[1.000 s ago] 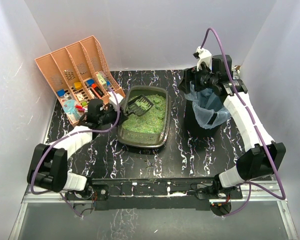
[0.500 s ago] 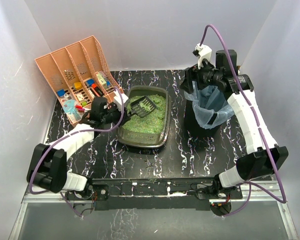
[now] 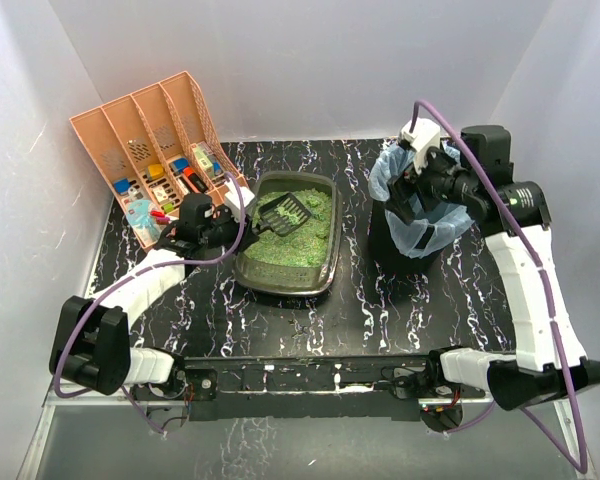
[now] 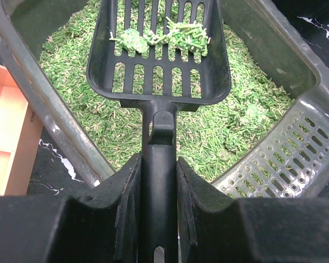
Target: Clean the litter box
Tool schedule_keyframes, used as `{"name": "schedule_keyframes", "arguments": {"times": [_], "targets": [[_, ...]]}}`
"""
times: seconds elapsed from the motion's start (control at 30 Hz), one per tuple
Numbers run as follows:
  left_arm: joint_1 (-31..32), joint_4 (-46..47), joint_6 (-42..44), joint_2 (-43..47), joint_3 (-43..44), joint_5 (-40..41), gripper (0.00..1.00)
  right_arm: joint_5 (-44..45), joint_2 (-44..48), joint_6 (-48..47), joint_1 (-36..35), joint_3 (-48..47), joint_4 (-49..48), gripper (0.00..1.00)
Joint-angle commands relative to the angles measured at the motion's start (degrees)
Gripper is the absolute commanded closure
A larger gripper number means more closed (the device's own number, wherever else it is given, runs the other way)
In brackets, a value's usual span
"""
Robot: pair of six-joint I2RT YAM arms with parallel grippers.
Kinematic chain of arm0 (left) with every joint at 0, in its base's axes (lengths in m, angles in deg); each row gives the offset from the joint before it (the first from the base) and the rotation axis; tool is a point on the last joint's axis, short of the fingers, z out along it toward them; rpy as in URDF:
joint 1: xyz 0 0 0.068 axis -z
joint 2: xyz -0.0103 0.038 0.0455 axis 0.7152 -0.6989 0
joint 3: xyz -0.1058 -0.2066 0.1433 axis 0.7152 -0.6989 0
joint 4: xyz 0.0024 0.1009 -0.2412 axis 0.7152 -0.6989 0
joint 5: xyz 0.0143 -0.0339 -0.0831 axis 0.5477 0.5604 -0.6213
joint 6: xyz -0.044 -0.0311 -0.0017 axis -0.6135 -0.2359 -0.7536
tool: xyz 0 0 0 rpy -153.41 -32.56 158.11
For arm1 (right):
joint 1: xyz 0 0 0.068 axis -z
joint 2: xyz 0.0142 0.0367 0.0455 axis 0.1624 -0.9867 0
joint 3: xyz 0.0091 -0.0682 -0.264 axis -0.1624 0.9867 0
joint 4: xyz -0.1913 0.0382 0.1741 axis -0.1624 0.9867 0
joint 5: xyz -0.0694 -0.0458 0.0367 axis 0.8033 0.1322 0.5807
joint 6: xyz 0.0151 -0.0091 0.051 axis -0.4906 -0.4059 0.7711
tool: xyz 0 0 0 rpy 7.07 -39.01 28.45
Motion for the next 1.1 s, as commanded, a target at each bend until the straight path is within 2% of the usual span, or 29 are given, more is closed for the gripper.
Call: {"name": "schedule_keyframes", "arguments": {"times": [0.0,0.17,0.4,0.63,0.8,0.97,1.07], "targets": [[0.1,0.0,-0.5,1.7,1.9,-1.5,1.0,0.5,3.4,-5.7,0.7,3.4,3.5,0.11],[0.1,-1.5,0.4,0.5,3.4,-1.7,1.0,-0.7,3.1,-7.3,0.7,5.9,7.8,0.19],[0.1,-3.8,2.6,0.2,6.1,-3.5,1.0,1.4,3.8,-10.9,0.6,10.5,5.3,0.31],[0.1,-6.1,3.1,-0.5,7.4,-2.8,1.0,-1.3,2.2,-15.7,0.0,11.3,7.8,0.57],[0.1,-5.0,2.9,-0.8,7.6,-2.1,1.0,-2.6,2.4,-16.1,-0.4,11.2,7.8,0.62],[0.1,-5.3,2.7,-1.3,8.9,-2.0,1.0,-4.2,2.4,-15.8,-1.0,11.0,7.5,0.8],[0.1,-6.8,3.0,-1.3,10.2,-0.7,1.0,-4.8,2.5,-15.5,-2.1,10.7,7.7,0.81]]}}
